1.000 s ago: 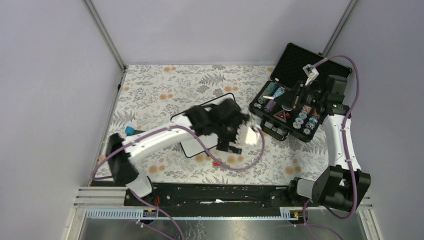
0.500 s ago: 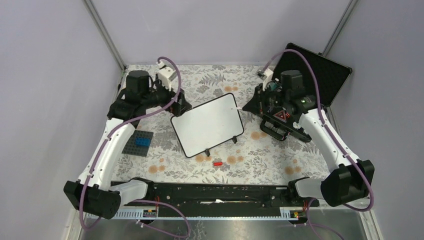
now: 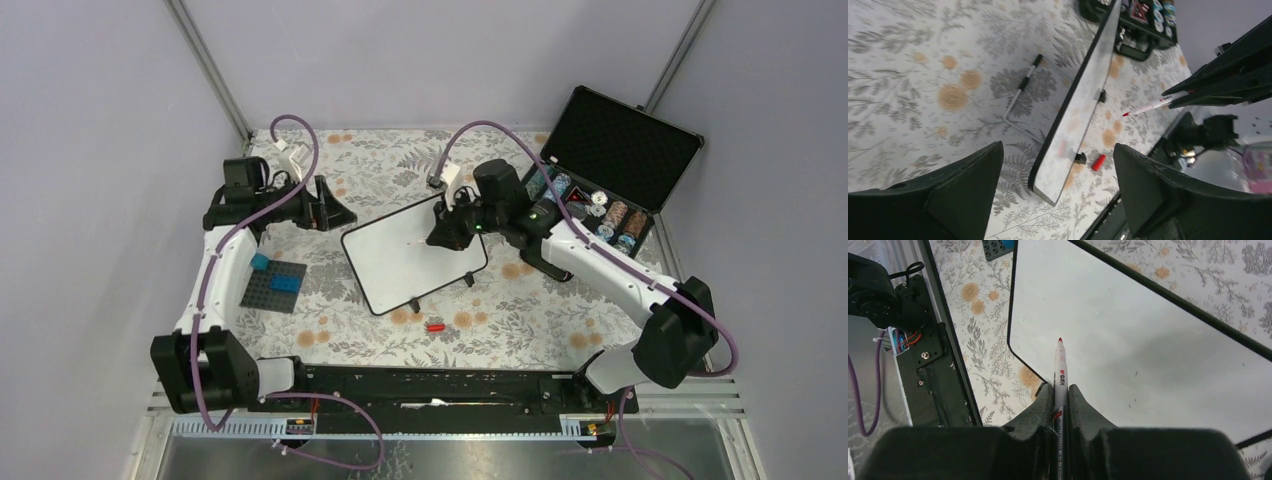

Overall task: Write a sentence on the whiteboard
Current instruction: Adjust the whiteboard on the whiteboard stand.

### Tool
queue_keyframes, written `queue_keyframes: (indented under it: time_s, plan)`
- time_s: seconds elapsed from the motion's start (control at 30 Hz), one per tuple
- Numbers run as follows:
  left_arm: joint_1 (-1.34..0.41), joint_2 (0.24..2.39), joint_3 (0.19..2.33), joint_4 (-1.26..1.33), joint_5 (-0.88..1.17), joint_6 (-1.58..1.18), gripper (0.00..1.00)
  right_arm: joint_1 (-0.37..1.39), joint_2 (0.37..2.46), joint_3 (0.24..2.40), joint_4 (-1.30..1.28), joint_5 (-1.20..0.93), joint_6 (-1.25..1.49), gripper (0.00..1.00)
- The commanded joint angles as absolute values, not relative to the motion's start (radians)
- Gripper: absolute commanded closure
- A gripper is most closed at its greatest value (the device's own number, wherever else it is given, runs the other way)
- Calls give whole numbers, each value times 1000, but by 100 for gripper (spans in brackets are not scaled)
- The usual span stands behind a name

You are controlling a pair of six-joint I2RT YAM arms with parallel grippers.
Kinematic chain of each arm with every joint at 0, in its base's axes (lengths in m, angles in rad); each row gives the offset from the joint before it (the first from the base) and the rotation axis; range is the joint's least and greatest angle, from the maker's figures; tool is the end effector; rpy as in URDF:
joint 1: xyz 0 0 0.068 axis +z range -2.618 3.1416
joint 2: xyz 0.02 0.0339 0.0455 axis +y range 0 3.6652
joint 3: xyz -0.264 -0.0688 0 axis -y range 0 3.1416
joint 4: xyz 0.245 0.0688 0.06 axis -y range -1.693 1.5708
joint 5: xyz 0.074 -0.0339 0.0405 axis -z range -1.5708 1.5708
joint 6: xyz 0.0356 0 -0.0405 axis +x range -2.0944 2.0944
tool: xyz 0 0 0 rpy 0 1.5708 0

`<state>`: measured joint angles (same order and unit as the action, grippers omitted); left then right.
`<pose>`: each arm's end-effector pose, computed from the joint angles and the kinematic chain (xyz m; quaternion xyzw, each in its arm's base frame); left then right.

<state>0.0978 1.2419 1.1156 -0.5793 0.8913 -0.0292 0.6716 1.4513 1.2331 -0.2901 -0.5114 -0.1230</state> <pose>0.2602 -0.0023 0.3295 0.1284 0.8290 -0.3781 0.3915 0.2494 0.2205 0.3300 -0.4409 0.7196 0.3427 0.4127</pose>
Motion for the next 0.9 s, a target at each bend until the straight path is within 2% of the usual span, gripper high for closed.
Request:
queue_keyframes:
  time_s: [0.0,0.27,0.43,0.57,0.7,0.87]
  plan:
    - [99,1285,1107,-618,1061,70,20,737,1478,1305,-164,-456,-152,100]
    - [97,1324,1057,-604,1046,112,50,758,1499,1349,-210,-521,-158,100]
    - [57,1366,1052,-603,1043,130,55,758,1471,1350,-239,-546,-157,100]
    - [6,1389,1065,-584,1041,124,68,758,1462,1354,-258,-548,-159,100]
    - [-39,1425,1095,-581,1035,134,85,759,1456,1355,-268,-555,-163,100]
    - [-67,1472,1129,-563,1048,135,97,759,1448,1354,-280,-569,-164,100]
